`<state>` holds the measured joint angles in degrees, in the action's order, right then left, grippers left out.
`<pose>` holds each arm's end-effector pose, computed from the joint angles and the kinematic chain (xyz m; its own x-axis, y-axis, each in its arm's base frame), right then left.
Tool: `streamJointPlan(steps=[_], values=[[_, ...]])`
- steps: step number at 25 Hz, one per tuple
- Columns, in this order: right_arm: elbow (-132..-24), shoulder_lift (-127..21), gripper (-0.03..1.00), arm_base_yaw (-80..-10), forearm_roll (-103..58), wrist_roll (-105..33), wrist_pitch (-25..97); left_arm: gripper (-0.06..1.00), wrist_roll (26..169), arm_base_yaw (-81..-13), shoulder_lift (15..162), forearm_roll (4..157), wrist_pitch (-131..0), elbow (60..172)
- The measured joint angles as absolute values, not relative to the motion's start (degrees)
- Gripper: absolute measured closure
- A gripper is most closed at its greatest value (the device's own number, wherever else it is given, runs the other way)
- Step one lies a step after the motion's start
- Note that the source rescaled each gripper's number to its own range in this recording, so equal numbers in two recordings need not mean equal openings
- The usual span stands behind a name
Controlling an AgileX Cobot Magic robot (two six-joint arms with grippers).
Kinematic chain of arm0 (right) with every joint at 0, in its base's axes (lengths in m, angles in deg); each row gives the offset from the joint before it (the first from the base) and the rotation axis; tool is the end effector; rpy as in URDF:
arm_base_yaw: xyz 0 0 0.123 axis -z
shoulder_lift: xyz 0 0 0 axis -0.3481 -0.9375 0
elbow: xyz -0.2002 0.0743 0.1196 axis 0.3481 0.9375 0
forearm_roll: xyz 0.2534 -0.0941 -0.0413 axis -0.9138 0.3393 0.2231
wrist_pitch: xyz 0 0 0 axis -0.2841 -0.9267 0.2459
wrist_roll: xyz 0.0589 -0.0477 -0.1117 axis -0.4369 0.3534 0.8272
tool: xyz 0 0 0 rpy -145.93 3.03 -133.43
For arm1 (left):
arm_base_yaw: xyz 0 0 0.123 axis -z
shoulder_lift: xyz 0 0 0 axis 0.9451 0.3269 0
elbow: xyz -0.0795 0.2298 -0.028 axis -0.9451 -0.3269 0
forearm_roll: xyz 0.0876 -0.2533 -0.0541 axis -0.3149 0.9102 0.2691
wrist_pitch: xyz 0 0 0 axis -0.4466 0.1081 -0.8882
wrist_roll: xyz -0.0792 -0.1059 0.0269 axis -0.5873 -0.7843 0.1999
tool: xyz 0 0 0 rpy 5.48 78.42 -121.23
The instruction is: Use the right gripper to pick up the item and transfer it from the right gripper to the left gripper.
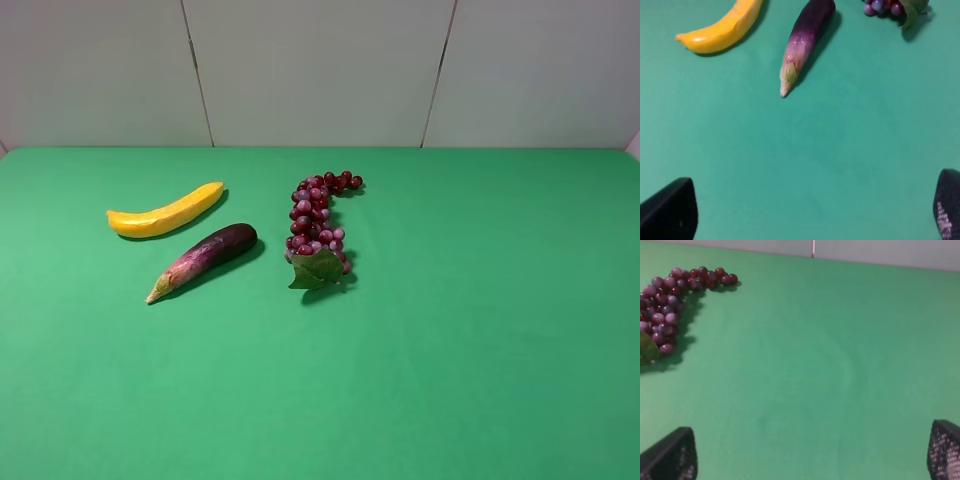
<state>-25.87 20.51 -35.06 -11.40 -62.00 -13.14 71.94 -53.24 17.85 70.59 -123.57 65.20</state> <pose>0.0952 0.0183 0.2706 -0.4129 -0.0784 -0.9074 -0.1996 0.9799 0.0062 0.0911 -0.0364 0.2636 -0.4368 0.2572 -0.8620 0.3972 0.9149 0.0717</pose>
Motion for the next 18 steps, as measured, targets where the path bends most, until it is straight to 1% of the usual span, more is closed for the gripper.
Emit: streamJointPlan(steps=[10,14,18], values=[[-25.9,20.5,-0.03,-35.1,-11.4,-62.0,-13.3,0.04,71.8,-53.4,17.9,70.6,-123.1,64.8],[-25.9,20.5,-0.03,-35.1,-11.4,-62.0,-13.3,0.04,71.8,-57.1,17.9,70.6,-123.1,64.8],[-25.9,20.5,-0.03,-35.1,-11.4,-62.0,-13.3,0.04,71.8,-63.4,17.9,70.6,-123.1,64.8]])
